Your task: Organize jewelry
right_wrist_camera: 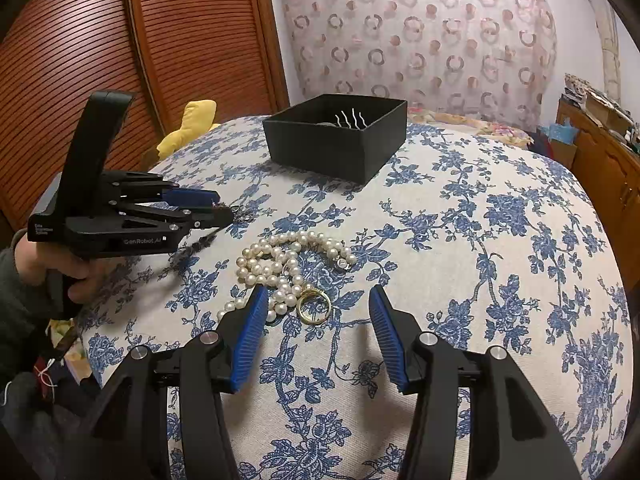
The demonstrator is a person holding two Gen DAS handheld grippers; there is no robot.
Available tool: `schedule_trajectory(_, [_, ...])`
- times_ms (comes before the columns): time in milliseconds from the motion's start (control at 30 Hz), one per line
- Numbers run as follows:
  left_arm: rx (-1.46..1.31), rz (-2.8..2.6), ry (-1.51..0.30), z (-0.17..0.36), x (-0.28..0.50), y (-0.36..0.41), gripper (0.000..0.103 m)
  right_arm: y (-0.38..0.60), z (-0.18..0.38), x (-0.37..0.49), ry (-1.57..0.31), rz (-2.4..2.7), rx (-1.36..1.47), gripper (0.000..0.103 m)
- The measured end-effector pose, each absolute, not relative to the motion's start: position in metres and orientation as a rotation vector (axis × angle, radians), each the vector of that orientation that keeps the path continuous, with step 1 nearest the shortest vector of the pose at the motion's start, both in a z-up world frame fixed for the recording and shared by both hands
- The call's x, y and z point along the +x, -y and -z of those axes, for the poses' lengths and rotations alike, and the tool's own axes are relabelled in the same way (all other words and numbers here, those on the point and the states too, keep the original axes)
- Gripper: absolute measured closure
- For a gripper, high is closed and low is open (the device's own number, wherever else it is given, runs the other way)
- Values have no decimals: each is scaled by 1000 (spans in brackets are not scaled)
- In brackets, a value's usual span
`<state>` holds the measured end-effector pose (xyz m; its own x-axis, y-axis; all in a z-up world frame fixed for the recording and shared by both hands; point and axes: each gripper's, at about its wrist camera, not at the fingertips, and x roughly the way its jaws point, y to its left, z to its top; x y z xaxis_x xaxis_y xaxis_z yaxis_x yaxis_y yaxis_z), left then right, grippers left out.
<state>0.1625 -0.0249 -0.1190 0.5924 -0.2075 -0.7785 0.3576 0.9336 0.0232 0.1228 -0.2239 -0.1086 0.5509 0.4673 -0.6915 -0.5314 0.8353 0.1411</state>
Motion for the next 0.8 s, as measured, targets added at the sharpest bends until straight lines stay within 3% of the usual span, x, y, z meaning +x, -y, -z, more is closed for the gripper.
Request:
schedule_trajectory(33, [184, 336, -877, 119, 162, 25, 89, 224, 109, 123, -794, -594, -89, 48])
schedule_trajectory(800, [-66, 381, -743, 70, 124, -28, 89, 218, 112, 122, -814, -590, -125, 48])
